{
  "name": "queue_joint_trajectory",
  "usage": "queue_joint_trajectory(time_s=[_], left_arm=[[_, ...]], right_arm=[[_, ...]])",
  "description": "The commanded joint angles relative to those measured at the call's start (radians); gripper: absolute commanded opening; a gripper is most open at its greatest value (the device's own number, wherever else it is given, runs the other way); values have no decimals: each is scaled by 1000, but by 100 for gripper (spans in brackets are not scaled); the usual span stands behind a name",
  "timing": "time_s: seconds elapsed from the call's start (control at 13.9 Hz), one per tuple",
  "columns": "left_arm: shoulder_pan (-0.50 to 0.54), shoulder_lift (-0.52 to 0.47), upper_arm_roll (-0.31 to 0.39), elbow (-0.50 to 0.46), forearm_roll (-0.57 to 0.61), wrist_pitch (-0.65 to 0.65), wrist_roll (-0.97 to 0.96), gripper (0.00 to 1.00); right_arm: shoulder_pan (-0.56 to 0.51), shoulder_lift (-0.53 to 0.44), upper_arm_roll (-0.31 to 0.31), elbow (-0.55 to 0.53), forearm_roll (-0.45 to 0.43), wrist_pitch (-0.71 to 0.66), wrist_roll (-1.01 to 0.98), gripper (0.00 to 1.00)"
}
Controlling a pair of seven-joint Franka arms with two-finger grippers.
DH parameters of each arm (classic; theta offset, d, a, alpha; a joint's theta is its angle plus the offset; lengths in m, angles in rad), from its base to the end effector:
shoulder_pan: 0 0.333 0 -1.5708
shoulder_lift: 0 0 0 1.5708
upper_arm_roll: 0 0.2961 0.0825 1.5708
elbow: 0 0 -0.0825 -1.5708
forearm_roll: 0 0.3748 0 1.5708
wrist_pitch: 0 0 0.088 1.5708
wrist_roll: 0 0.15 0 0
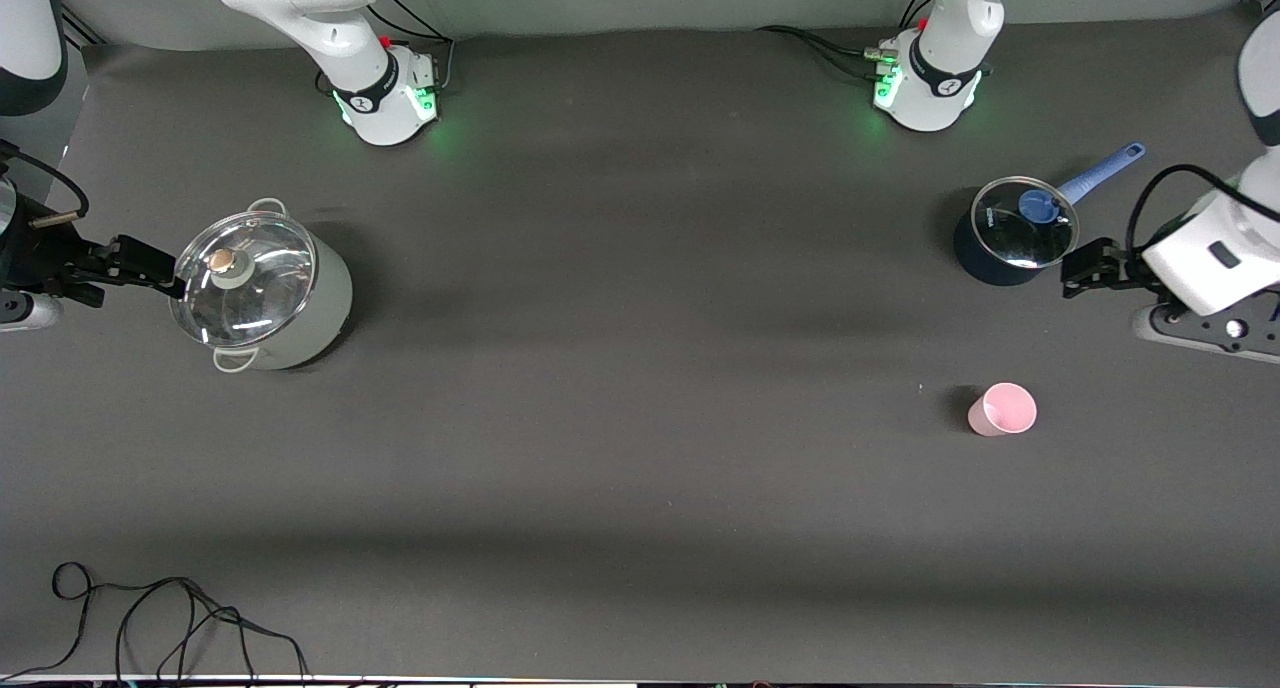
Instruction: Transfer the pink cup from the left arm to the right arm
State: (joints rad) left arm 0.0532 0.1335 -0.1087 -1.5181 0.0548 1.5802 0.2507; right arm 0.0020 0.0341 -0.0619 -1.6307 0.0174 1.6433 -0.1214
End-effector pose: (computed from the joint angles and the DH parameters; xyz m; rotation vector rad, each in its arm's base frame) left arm 0.5781 -0.0208 0.5121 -3.0694 0.4768 0.1153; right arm 0.5574 -0.0305 0.5213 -3.1229 -0.0938 0.0312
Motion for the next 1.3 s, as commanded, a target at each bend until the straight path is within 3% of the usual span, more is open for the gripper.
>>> queue_joint_trajectory(time_s=[0.0,0.51,0.94,1.23], left_arm=[[51,14,-2,35,-6,7,256,100],[209,69,-3,45,-35,145,931,99],[379,245,-3,137,-266,147,1436,99],[456,374,-5,185,-415,147,1655,99]], right_arm=[[3,0,-7,15,15,-16,-15,100],[3,1,-9,15,15,-16,-18,100],[1,1,-10,17,15,-13,-18,100],[3,-3,-9,26,15,-13,-4,100]])
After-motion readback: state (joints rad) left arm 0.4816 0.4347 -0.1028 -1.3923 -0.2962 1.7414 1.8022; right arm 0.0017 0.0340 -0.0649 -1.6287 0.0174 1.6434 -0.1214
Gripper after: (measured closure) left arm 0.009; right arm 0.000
